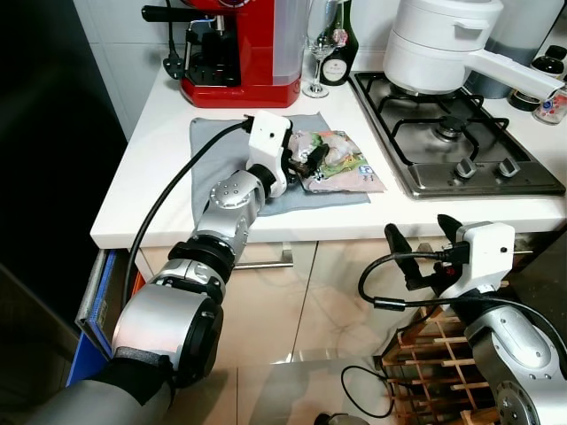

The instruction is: Restocking fridge

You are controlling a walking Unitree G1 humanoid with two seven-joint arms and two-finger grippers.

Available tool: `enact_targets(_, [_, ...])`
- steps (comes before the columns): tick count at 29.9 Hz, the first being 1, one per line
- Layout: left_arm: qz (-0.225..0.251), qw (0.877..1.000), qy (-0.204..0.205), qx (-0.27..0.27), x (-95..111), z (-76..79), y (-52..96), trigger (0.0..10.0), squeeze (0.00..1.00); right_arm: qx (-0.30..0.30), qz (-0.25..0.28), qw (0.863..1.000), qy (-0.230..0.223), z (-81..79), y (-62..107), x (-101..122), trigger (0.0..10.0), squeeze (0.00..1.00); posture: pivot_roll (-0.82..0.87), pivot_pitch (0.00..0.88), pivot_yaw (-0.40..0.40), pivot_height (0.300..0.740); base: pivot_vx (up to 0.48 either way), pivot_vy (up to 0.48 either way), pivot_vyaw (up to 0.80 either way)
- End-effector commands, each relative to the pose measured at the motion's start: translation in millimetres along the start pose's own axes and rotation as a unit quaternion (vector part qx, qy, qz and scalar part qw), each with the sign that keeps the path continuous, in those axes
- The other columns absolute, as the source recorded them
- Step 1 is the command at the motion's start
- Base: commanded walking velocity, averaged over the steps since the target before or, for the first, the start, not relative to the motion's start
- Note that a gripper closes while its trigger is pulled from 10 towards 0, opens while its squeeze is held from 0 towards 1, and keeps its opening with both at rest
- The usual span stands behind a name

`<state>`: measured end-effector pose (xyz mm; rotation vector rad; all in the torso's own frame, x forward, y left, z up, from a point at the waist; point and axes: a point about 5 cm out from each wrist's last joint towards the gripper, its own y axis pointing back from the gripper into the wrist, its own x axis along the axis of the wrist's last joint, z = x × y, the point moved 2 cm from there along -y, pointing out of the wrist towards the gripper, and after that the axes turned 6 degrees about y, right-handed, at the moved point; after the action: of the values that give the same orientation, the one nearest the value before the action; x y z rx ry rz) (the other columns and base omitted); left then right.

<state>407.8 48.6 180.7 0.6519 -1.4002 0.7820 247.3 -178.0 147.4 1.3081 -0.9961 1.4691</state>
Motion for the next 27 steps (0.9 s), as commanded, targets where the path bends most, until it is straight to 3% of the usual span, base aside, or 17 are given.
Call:
enact_targets(1, [-0.04, 0.999, 0.002, -0.004, -9, 3.0, -1.8, 10.0, 0.0, 0.0, 0.002, 1.0, 0.0, 0.5, 2.1, 4, 10.0, 0.0, -0.28, 0.0, -0.023, 0.74, 0.0, 0.0, 0.0])
enact_targets(3, [-0.079, 0.995, 0.054, 0.034, -24, -2.9, 1.3, 10.0, 0.0, 0.0, 0.001, 1.0, -0.002, -0.4, 2.4, 4, 10.0, 0.0, -0.28, 0.0, -0.021, 0.74, 0.0, 0.0, 0.0])
enact_targets(4, [-0.094, 0.992, 0.062, 0.048, -31, -5.2, 4.0, 10.0, 0.0, 0.0, 0.0, 1.0, -0.003, -0.7, 2.5, 3, 10.0, 0.0, -0.28, 0.0, -0.022, 0.74, 0.0, 0.0, 0.0])
enact_targets(15, [-0.172, 0.98, 0.075, 0.063, -74, -1.4, 21.1, 10.0, 0.0, -0.011, -0.004, 1.0, -0.027, 5.6, -0.8, 5, 10.0, 0.0, -0.27, 0.0, -0.034, 0.74, 0.0, 0.0, 0.0])
enact_targets(17, [-0.193, 0.975, 0.085, 0.069, -85, -1.1, 27.0, 10.0, 0.0, -0.047, 0.006, 0.996, -0.08, 16.8, -7.3, 9, 10.0, 0.0, -0.27, 0.0, -0.033, 0.74, 0.0, 0.0, 0.0])
enact_targets(18, [-0.193, 0.975, 0.085, 0.069, -85, -1.1, 27.0, 10.0, 0.0, -0.047, 0.006, 0.996, -0.08, 16.8, -7.3, 9, 10.0, 0.0, -0.27, 0.0, -0.033, 0.74, 0.0, 0.0, 0.0])
enact_targets(21, [-0.212, 0.971, 0.085, 0.066, -97, -0.3, 33.9, 10.0, 0.0, -0.093, 0.023, 0.985, -0.142, 38.1, -22.5, 17, 10.0, 0.0, -0.26, 0.0, -0.027, 0.74, 0.0, 0.0, 0.0])
enact_targets(27, [-0.215, 0.973, 0.06, 0.059, -99, -0.9, 36.7, 10.0, 0.0, -0.08, 0.044, 0.985, -0.145, 45.1, -42.9, 30, 10.0, 0.0, -0.24, 0.0, -0.04, 0.74, 0.0, 0.0, 0.0])
